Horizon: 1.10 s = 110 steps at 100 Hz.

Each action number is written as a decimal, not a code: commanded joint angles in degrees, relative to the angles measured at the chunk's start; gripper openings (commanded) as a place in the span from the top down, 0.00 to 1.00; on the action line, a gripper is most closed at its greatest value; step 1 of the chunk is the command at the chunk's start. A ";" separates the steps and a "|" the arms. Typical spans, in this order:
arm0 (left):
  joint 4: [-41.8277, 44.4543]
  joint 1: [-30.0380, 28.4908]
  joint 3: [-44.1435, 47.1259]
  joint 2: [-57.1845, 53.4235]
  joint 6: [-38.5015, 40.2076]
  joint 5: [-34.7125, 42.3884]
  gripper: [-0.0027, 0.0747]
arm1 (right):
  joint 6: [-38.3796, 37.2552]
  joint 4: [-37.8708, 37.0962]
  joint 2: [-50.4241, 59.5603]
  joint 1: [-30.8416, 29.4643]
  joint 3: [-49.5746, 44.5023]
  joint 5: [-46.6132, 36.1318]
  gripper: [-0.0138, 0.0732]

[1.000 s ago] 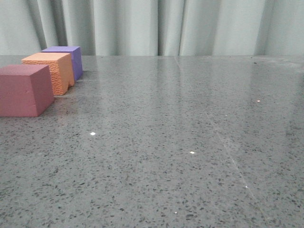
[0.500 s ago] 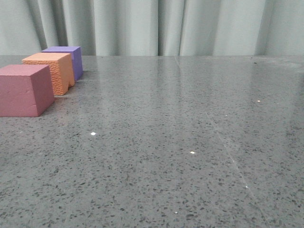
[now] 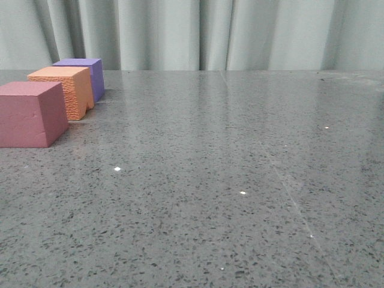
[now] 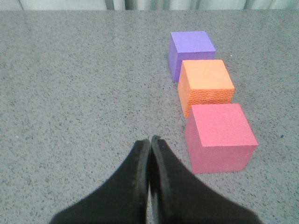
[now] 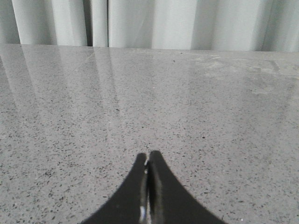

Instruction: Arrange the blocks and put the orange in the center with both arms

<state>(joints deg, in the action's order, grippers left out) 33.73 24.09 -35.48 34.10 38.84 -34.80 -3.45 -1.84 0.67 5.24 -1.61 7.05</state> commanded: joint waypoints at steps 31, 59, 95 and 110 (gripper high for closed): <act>-12.25 -6.34 8.78 -5.87 -18.38 23.81 0.98 | 0.74 -0.12 1.33 -0.37 0.82 -4.89 0.92; -16.19 -12.76 20.66 -17.64 -21.05 25.89 0.98 | 0.74 -0.12 1.33 -0.37 0.82 -4.89 0.92; -26.52 -18.39 32.95 -36.53 -28.55 26.22 0.98 | 0.74 -0.12 1.33 -0.37 0.82 -4.89 0.92; -26.90 -18.48 36.31 -36.20 -28.55 30.50 0.98 | 0.74 -0.12 1.33 -0.37 0.82 -4.89 0.92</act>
<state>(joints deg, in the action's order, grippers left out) 7.73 5.84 -0.28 -0.18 10.52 -12.20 -3.45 -1.84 0.67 5.24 -1.61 7.05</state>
